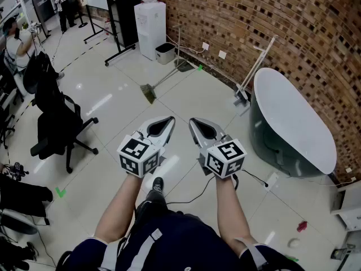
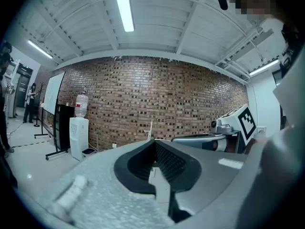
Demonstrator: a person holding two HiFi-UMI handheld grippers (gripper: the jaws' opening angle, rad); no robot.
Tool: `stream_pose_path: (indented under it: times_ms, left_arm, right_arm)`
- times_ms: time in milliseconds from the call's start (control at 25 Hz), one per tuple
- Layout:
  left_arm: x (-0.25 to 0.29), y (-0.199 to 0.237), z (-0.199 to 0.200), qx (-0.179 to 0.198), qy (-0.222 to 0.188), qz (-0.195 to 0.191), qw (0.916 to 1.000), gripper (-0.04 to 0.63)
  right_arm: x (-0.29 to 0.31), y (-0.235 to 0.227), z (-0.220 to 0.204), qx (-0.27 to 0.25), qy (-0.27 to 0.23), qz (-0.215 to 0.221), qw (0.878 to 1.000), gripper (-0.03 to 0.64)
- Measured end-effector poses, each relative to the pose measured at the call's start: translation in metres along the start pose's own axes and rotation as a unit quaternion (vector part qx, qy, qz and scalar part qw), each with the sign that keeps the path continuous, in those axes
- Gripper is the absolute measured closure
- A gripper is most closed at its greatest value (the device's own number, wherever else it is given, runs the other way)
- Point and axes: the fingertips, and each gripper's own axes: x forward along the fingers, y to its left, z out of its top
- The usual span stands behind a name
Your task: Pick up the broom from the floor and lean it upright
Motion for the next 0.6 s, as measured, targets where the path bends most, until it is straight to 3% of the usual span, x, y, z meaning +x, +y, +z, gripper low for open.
stream_pose_path:
  times_ms: [240, 600]
  left_arm:
    - [0.023, 0.047, 0.005, -0.002, -0.003, -0.001, 1.0, 0.595]
    - [0.084, 0.172, -0.007, -0.03, -0.006, -0.017, 0.9994, 0.595]
  right_arm:
    - [0.046, -0.026, 0.002, 0.003, 0.007, -0.011, 1.0, 0.612]
    - [0.159, -0.075, -0.003, -0.009, 0.044, -0.031, 0.999, 0.612]
